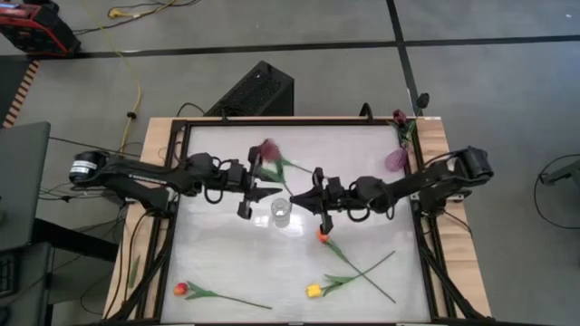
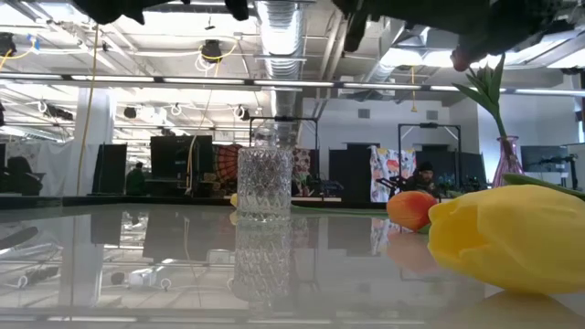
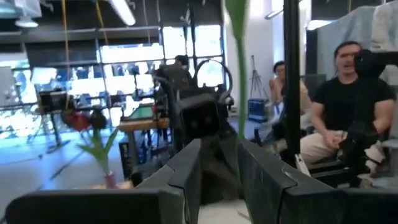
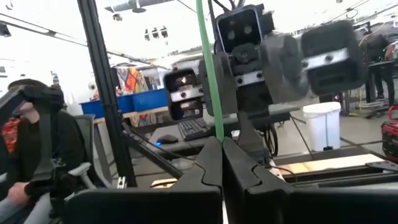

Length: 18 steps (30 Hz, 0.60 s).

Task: Sort flowers into vase by color
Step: Put the red flower into the violet vase

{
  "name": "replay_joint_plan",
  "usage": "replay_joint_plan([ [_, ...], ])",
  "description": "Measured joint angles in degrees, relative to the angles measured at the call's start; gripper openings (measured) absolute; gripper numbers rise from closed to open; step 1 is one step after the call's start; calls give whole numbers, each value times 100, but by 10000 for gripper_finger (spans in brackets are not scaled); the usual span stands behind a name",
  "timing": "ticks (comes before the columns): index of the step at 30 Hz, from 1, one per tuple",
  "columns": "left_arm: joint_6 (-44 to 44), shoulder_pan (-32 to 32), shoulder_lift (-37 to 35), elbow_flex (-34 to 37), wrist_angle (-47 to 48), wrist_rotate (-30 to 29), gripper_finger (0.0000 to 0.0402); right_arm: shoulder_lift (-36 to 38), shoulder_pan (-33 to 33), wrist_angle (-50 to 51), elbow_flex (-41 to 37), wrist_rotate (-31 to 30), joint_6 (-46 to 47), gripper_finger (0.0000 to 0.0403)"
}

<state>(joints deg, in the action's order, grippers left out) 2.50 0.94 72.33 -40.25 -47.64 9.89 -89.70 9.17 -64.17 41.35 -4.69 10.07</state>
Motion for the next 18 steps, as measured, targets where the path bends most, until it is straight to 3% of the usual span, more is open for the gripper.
replay_joint_plan([
  [7,-25,-8,59,-90,11,513,90,-236,2,-116,122,2,-133,19],
  [18,-153,-3,-12,-90,-303,434,90,-255,-96,84,122,-177,-152,19],
])
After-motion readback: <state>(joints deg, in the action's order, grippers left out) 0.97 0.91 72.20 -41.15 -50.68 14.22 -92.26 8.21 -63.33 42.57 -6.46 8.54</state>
